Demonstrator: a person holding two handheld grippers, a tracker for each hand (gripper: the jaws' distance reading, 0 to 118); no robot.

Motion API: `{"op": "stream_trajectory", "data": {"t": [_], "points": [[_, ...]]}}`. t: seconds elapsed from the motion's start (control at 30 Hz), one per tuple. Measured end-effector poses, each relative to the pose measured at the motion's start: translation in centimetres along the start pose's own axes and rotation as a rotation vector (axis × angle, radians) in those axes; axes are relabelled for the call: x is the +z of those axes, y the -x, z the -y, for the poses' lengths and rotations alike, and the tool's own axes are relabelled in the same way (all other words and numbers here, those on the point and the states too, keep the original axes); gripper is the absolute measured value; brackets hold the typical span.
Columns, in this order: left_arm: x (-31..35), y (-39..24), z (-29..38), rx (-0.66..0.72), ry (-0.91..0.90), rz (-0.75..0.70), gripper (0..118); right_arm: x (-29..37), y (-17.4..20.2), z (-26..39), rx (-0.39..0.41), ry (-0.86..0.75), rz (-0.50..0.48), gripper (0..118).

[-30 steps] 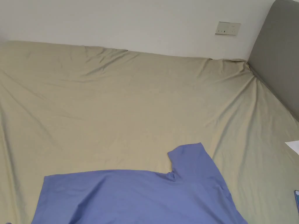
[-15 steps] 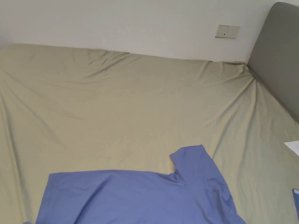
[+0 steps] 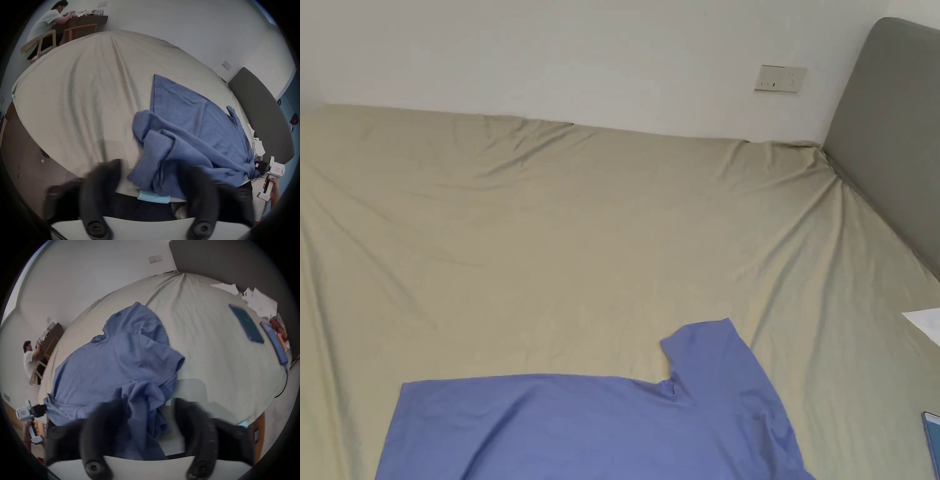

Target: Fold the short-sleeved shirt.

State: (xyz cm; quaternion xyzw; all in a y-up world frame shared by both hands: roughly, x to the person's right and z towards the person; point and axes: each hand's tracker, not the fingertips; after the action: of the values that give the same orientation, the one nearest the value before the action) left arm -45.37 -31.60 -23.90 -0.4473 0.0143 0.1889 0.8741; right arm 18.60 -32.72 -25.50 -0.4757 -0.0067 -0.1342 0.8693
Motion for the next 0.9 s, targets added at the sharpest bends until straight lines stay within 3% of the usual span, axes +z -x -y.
{"op": "stream_trajectory", "data": {"t": [0.03, 0.13, 0.2, 0.33, 0.37, 0.47, 0.5, 0.57, 0.73, 0.8, 0.87, 0.9], "points": [[1.0, 0.3, -0.6, 0.030, -0.047, 0.042, 118, 1.3, 0.0, -0.6, 0.012, -0.041, -0.007, 118], [5.5, -0.4, -3.4, 0.071, -0.228, 0.149, 118, 6.4, 1.1, -3.1, 0.043, -0.233, -0.015, 118], [8.9, -2.7, -5.4, -0.034, -0.360, 0.134, 118, 10.2, 2.9, -4.7, 0.099, -0.400, 0.023, 118], [14.7, -8.3, -6.8, -0.302, -0.658, 0.136, 113, 16.3, 8.1, -5.6, 0.191, -0.664, -0.031, 113], [15.5, -9.0, -6.7, -0.338, -0.701, 0.154, 103, 17.2, 9.0, -5.3, 0.202, -0.705, -0.046, 102], [16.2, -11.0, -6.3, -0.364, -0.717, 0.143, 24, 18.1, 11.4, -4.6, 0.233, -0.743, -0.042, 14], [16.1, -11.5, -6.1, -0.371, -0.706, 0.137, 1, 18.1, 12.0, -4.3, 0.231, -0.750, -0.013, 3], [14.8, -10.5, -5.6, -0.385, -0.680, 0.135, 0, 17.9, 12.4, -4.3, 0.253, -0.693, -0.056, 0], [13.2, -9.7, -5.4, -0.387, -0.606, 0.165, 0, 16.5, 12.5, -5.4, 0.318, -0.646, -0.026, 0], [12.7, -9.1, -5.7, -0.380, -0.592, 0.168, 0, 15.3, 11.7, -7.7, 0.335, -0.555, -0.038, 0], [12.5, -9.2, -6.0, -0.363, -0.586, 0.165, 0, 12.7, 10.0, -10.7, 0.289, -0.505, -0.045, 1], [12.1, -9.0, -6.2, -0.358, -0.576, 0.171, 0, 10.2, 8.6, -13.1, 0.213, -0.392, -0.086, 10]]}}
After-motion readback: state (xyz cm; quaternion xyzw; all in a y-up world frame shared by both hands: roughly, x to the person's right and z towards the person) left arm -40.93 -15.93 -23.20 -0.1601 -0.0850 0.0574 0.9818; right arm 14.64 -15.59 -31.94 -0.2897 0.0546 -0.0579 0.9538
